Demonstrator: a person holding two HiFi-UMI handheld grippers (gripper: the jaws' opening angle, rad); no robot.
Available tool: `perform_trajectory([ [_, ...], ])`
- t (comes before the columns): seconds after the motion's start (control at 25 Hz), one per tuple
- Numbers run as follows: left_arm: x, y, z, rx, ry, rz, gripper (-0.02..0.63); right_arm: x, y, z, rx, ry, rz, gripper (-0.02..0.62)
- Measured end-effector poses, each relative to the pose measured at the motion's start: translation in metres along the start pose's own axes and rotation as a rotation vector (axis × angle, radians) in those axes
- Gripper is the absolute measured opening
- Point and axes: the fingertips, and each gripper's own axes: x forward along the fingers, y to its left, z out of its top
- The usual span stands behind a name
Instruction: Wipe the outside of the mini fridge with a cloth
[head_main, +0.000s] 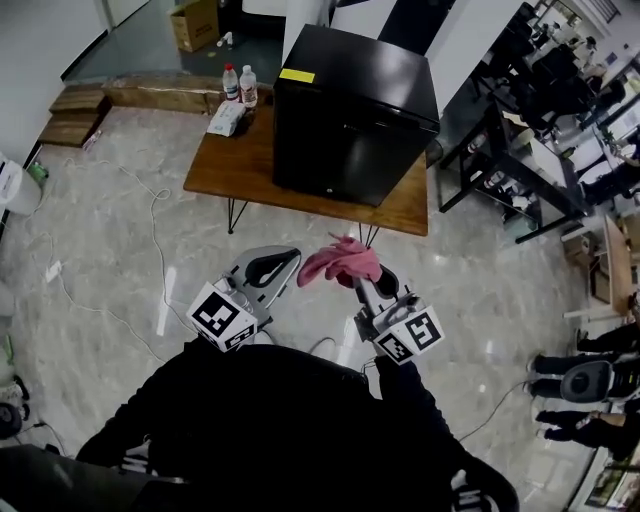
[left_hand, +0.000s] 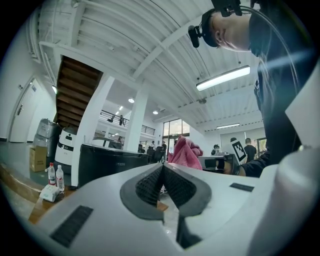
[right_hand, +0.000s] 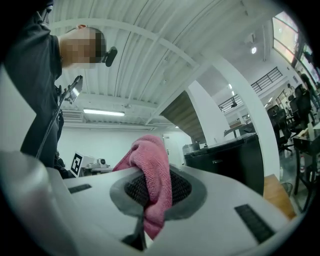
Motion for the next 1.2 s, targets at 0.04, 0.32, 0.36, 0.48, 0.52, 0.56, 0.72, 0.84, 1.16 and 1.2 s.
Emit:
perform_trajectory([
  [0.04, 0.000, 0.003, 0.000, 0.000, 0.000, -0.008, 0.006, 0.002, -0.001, -0.003, 0.001, 0.001, -0.018, 0.038],
  [0.32, -0.004, 0.032, -0.004, -0.007, 0.000, -0.036, 0.006, 0.013, -0.010, -0.014, -0.013, 0.016, -0.112, 0.038],
  [0.36, -0.002, 0.036, -0.006, -0.010, 0.002, -0.034, 0.006, 0.013, -0.013, -0.014, -0.019, 0.018, -0.122, 0.038],
  [0.48, 0.008, 0.044, -0.012, -0.027, 0.003, -0.028, 0.006, 0.011, -0.027, -0.015, -0.034, 0.028, -0.145, 0.038],
  [0.52, 0.014, 0.046, -0.013, -0.029, 0.002, -0.027, 0.006, 0.011, -0.035, -0.015, -0.042, 0.030, -0.153, 0.038],
  [0.56, 0.021, 0.048, -0.014, -0.028, 0.003, -0.028, 0.006, 0.011, -0.044, -0.016, -0.050, 0.030, -0.162, 0.038],
  [0.72, 0.058, 0.051, -0.015, -0.016, 0.008, -0.033, 0.006, 0.010, -0.091, -0.011, -0.063, 0.013, -0.202, 0.038],
  [0.84, 0.093, 0.050, -0.016, -0.002, 0.006, -0.035, 0.006, 0.011, -0.130, -0.002, -0.063, -0.005, -0.206, 0.038],
  [1.16, 0.219, 0.060, -0.020, 0.023, -0.008, 0.019, 0.006, 0.021, -0.247, 0.016, -0.247, 0.049, -0.209, 0.038],
  [1.2, 0.234, 0.062, -0.021, 0.026, -0.009, 0.031, 0.006, 0.025, -0.261, 0.018, -0.297, 0.060, -0.216, 0.038],
])
